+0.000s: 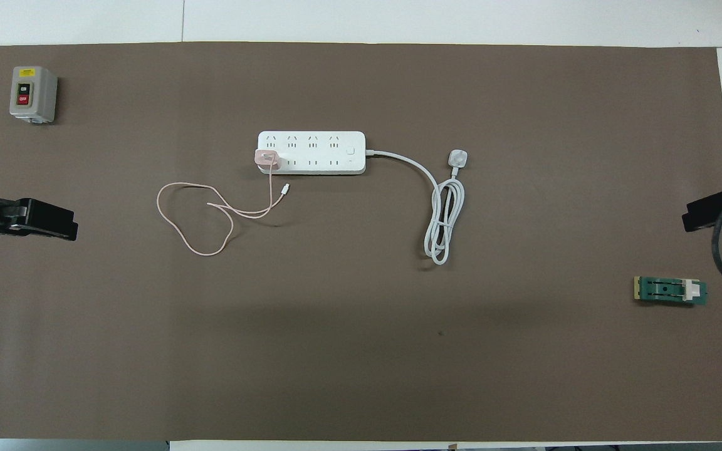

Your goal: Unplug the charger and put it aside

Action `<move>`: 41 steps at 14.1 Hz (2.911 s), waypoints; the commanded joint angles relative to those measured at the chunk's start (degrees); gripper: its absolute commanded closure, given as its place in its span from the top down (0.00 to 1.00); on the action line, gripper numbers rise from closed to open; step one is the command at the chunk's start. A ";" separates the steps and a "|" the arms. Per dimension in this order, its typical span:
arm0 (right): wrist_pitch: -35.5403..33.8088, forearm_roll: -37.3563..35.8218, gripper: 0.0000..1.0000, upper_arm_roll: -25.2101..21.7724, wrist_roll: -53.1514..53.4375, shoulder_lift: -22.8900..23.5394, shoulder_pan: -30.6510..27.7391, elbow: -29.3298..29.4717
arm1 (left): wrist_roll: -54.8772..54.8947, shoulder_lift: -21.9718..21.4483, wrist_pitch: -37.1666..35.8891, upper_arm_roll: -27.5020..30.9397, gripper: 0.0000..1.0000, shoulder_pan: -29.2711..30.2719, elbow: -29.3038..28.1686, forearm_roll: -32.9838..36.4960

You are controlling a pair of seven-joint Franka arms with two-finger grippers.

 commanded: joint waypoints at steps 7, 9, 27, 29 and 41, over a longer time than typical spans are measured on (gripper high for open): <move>-0.16 0.91 1.00 0.07 0.62 -1.16 -0.63 -1.03 | -0.95 -0.33 0.22 0.71 1.00 -1.10 -1.12 -0.33; -0.25 0.91 1.00 -0.02 0.26 -1.16 -0.81 -1.12 | -2.69 0.11 0.49 0.71 1.00 -1.10 -1.04 -0.33; 26.53 26.02 1.00 0.51 61.05 14.63 13.42 -7.63 | -66.99 23.03 28.23 0.44 1.00 -5.85 4.85 -0.42; 29.10 30.59 1.00 0.60 67.03 18.33 15.18 -5.35 | -69.68 24.98 29.14 0.44 1.00 -7.07 4.76 -0.42; 36.40 54.53 1.00 0.60 88.32 46.01 20.90 17.14 | -109.92 39.74 34.76 0.80 1.00 -16.48 11.09 2.65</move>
